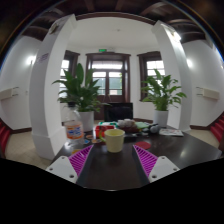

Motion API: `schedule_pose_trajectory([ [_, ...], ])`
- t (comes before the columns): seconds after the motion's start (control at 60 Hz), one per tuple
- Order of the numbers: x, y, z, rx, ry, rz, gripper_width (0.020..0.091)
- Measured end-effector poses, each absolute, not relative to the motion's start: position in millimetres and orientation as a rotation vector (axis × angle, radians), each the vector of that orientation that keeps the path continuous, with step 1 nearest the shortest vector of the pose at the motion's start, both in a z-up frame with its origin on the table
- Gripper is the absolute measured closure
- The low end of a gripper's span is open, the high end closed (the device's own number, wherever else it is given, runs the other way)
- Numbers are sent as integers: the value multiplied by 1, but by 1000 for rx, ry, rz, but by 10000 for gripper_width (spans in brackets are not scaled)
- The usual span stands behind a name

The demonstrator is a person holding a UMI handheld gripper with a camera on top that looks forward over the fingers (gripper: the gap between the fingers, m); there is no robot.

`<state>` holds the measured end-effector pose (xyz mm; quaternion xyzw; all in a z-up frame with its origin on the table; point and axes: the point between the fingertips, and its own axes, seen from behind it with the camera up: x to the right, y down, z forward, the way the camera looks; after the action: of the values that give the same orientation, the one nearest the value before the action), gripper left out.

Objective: Pour water

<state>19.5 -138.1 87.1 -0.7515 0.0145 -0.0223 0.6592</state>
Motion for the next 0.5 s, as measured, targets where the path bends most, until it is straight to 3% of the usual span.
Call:
schedule_pose_trajectory([
  [0.25,-62,-119,95,-1719,-112,86,337],
  [0.5,-91,-61,130,-1701,-114,154,345],
])
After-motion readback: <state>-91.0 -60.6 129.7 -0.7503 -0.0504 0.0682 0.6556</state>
